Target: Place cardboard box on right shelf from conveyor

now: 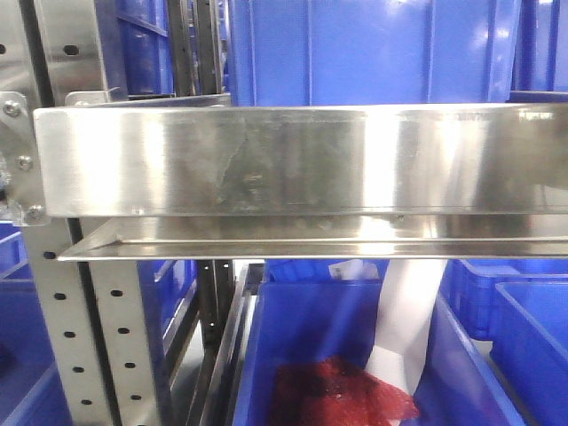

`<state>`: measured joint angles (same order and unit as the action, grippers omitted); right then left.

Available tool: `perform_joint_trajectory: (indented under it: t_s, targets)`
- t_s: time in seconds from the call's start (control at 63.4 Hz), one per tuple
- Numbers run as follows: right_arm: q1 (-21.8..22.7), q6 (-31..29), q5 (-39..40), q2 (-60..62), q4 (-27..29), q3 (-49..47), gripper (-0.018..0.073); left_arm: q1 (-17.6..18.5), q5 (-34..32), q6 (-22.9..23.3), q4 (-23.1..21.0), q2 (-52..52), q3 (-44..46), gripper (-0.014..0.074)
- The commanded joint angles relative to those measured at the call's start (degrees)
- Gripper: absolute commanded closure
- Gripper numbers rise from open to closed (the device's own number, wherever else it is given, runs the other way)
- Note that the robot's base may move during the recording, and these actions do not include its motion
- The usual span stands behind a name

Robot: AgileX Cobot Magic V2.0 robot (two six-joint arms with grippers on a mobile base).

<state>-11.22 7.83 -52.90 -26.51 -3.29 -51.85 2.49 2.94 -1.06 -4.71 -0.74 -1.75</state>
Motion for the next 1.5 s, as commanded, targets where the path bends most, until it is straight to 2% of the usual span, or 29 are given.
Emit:
perform_joint_trajectory:
  t_s: [0.0, 0.852, 1.025, 1.277, 1.325, 1.482]
  targets:
    - [-0.06, -0.42, 5.25, -0.73, -0.86, -1.52, 0.0364, 0.01, -5.19, 0.4, -0.5, -0.69, 0.19, 0.0715]
    - [-0.08, -1.61, 6.51, -1.66, -0.94, -1.57, 0.0364, 0.01, -5.19, 0.4, -0.5, -0.69, 0.19, 0.0715]
    - [-0.08, -12.0, 10.02, -6.83, -0.94, -3.91, 0.0364, 0.01, -5.19, 0.4, -0.5, -0.69, 0.19, 0.0715]
    - [-0.12, -34.33, 14.73, -18.98, -1.75, -11.9, 0.0364, 0.01, -5.19, 0.4, -0.5, -0.69, 0.19, 0.0715]
    - [-0.61, -39.81, 15.62, -21.65, -2.89, -13.35, 0.0364, 0.01, -5.19, 0.4, -0.5, -0.69, 0.19, 0.0715]
    - [-3.35, -52.29, 19.03, -27.98, -6.93, -15.94, 0.0366, 0.01, -5.19, 0.4, -0.5, -0.69, 0.19, 0.0715]
